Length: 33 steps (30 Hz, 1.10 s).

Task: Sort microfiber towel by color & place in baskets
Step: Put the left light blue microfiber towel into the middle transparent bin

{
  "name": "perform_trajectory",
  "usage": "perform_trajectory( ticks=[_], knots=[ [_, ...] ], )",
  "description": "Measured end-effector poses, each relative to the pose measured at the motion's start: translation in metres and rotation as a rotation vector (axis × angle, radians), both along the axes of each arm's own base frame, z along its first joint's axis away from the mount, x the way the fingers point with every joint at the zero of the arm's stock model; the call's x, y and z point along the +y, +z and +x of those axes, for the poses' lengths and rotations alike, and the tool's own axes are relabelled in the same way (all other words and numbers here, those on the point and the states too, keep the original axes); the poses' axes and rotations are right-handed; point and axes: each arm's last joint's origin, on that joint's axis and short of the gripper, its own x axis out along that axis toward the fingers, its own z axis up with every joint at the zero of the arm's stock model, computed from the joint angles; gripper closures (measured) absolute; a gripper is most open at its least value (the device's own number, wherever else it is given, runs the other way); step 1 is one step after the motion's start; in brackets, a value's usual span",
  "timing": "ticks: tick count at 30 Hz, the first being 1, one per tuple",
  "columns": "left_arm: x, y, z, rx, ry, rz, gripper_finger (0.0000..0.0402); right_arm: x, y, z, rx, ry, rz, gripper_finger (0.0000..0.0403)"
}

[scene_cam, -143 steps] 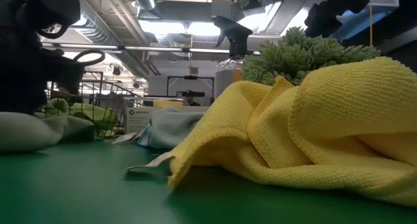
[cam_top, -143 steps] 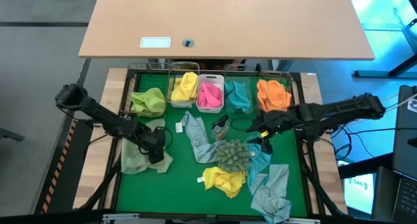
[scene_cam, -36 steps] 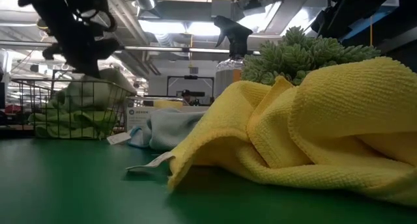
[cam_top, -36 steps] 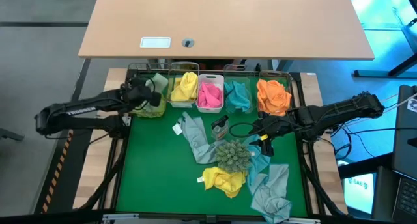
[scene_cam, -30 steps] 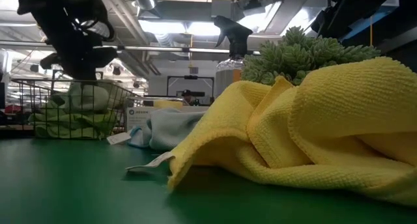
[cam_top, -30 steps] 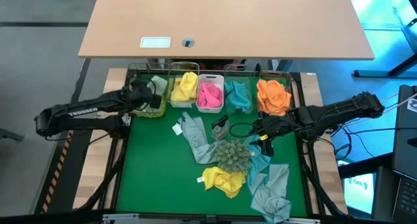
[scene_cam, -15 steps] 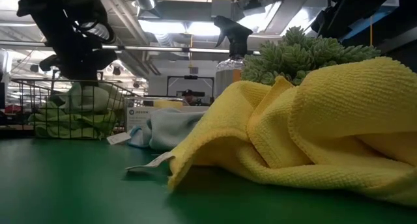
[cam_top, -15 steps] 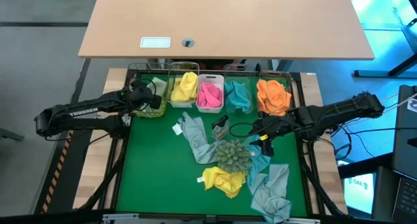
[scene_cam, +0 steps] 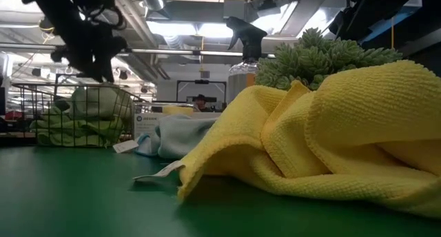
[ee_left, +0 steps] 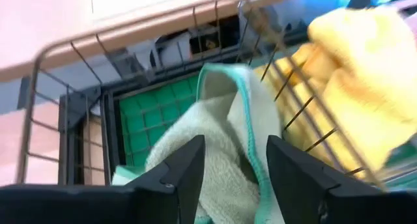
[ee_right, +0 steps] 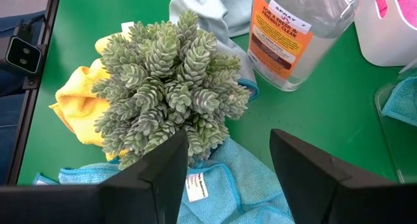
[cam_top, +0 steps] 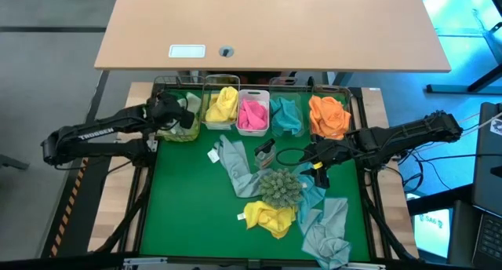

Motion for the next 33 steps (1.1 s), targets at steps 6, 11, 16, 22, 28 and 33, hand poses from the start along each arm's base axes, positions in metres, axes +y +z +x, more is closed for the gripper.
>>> perform_trajectory(
  ticks=[6, 11, 16, 22, 28, 33],
  knots=[
    [-0.001, 0.026, 0.001, -0.053, -0.024, -0.002, 0.0238, 0.0, 0.0, 0.0, 0.0, 0.0, 0.0, 0.0188],
    [-0.002, 0.04, 0.003, -0.131, -0.087, -0.042, 0.0238, 0.0, 0.0, 0.0, 0.0, 0.0, 0.0, 0.0188],
    [-0.005, 0.046, 0.014, -0.26, -0.245, -0.117, 0.0238, 0.0, 0.0, 0.0, 0.0, 0.0, 0.0, 0.0188],
    [-0.014, 0.048, 0.033, -0.33, -0.457, -0.174, 0.0238, 0.0, 0.0, 0.0, 0.0, 0.0, 0.0, 0.0188],
    [-0.025, 0.042, 0.057, -0.326, -0.559, -0.194, 0.0238, 0.0, 0.0, 0.0, 0.0, 0.0, 0.0, 0.0188],
    [-0.034, 0.034, 0.073, -0.296, -0.623, -0.219, 0.0238, 0.0, 0.0, 0.0, 0.0, 0.0, 0.0, 0.0188]
  ],
)
